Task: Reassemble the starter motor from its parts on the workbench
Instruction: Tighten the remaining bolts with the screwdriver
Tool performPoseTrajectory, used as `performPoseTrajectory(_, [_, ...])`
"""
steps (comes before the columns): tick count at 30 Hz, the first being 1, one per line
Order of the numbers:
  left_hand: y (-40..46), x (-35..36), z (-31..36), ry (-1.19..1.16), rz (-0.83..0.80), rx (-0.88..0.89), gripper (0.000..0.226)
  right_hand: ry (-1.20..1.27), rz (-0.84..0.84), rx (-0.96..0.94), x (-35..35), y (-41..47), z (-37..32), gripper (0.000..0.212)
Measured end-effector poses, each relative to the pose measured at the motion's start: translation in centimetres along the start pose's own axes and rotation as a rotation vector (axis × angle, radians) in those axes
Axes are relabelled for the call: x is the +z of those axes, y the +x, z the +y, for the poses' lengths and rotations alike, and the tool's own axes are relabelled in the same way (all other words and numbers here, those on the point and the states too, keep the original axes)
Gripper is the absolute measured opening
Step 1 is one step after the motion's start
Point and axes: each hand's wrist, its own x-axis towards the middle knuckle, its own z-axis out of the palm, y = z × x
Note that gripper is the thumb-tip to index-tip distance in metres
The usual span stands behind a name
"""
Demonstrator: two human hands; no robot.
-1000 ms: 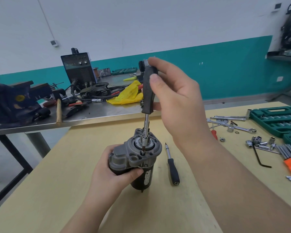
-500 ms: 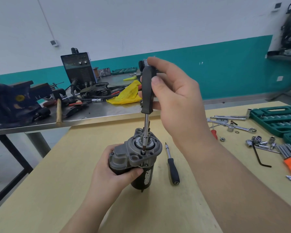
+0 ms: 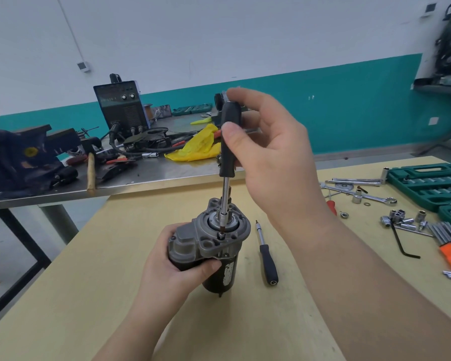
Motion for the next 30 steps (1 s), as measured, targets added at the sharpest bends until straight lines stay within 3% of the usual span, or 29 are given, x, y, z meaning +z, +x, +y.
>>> performPoseTrajectory(8, [-0.09, 0.02, 0.23, -0.005, -0.003, 0.013, 0.069, 0.106, 0.006, 0.044, 0.07, -0.04, -0.07, 0.033])
performPoseTrajectory(14, [0.00, 0.02, 0.29, -0.013, -0.004, 0.020, 0.068, 0.006, 0.020, -0.024, -0.02, 0.00, -0.21, 0.031])
performPoseTrajectory(20, [-0.04, 0.03, 0.30, -0.024, -0.012, 0.018, 0.068, 0.114, 0.013, 0.049, -0.08, -0.07, -0.22, 0.031])
performPoseTrajectory(26, [-0.03, 0.04, 0.39, -0.029, -0.008, 0.014, 0.067, 0.004, 0.034, -0.031, -0.01, -0.04, -0.20, 0.032])
performPoseTrajectory(30, [-0.13, -0.01, 0.38, -0.024, -0.006, 0.011, 0.069, 0.068, 0.036, 0.027, -0.08, -0.05, -0.20, 0.029])
